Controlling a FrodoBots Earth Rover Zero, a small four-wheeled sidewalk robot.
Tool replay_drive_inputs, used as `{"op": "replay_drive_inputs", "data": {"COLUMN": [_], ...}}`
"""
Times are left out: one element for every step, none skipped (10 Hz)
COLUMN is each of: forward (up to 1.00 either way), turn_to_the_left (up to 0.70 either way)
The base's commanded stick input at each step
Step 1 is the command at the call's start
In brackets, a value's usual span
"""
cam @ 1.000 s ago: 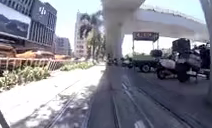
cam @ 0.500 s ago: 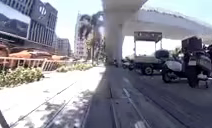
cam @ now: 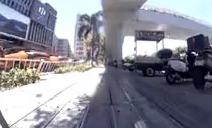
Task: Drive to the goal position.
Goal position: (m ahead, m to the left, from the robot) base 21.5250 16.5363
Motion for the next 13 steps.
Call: {"op": "replay_drive_inputs", "data": {"forward": [0.70, 0.70, 0.70, 0.70, 0.70, 0.70, 0.70, 0.70, 0.70, 0.70, 0.70, 0.70, 0.70], "turn_to_the_left": [-0.07, 0.00, 0.00, 0.00, 0.00, 0.00, 0.00, 0.00, 0.00, 0.00, 0.00, 0.00, 0.00]}}
